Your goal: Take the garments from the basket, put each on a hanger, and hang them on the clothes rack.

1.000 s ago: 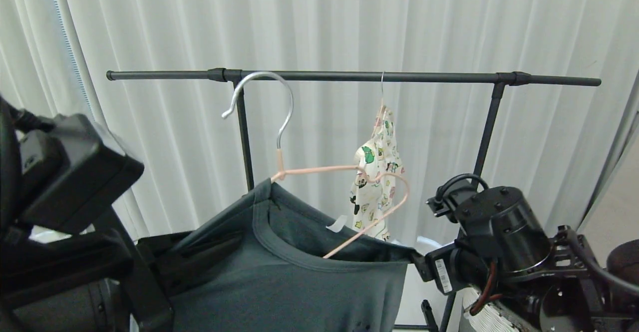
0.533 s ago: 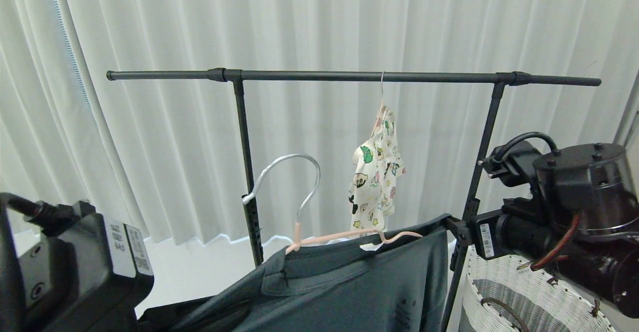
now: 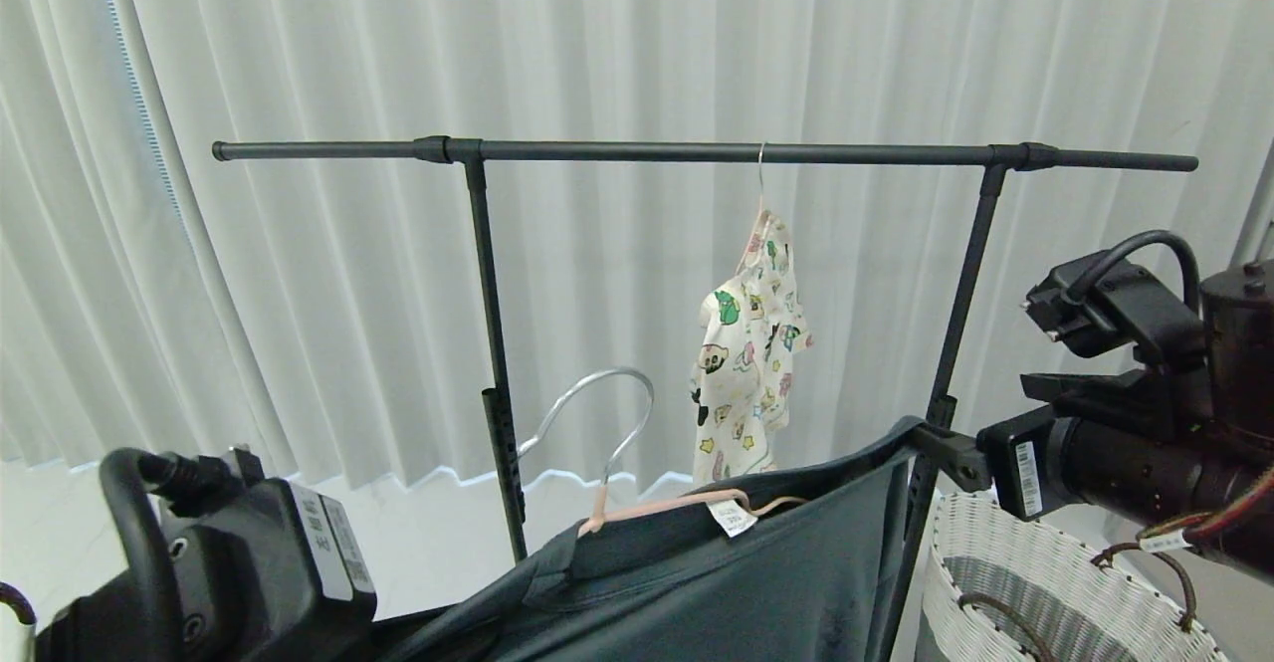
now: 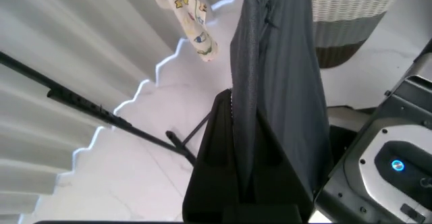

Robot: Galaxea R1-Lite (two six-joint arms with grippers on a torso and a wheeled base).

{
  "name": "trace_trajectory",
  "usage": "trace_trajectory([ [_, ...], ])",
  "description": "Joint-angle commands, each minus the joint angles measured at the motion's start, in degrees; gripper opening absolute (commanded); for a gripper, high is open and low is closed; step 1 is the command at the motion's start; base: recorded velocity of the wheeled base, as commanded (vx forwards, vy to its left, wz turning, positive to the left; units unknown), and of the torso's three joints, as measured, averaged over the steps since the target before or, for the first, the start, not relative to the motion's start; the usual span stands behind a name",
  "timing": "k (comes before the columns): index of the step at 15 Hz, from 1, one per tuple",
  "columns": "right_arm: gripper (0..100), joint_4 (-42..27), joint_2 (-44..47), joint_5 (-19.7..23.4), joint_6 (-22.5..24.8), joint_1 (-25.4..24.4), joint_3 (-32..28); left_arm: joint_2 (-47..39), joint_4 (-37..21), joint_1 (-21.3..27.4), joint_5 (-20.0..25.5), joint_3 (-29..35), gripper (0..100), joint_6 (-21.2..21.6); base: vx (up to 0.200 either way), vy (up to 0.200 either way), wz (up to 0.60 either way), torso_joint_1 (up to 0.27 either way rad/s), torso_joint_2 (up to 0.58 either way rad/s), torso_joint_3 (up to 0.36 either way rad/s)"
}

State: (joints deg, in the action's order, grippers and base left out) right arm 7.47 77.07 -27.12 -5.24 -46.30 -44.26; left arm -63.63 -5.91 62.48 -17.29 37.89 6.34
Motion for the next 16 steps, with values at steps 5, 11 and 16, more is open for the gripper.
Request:
trace_trajectory([
  [5,100,0.2,-3.4,1.2,0.0,-11.4,7.2,-0.8,2.2,-3.5,0.1,1.2,0,-0.2,0.000,0.000,0.00,0.000,0.00,0.000],
  [11,100,0.5,-8.0,8.9,1.2,-19.2,10.2,-3.5,7.8,-3.4,0.3,0.8,0,-0.1,0.000,0.000,0.00,0.000,0.00,0.000],
  [16,100,0.4,-8.6,17.9,9.4,-15.7,9.0,1.4,7.8,-3.5,8.7,-3.8,0,3.7,0.000,0.000,0.00,0.000,0.00,0.000],
])
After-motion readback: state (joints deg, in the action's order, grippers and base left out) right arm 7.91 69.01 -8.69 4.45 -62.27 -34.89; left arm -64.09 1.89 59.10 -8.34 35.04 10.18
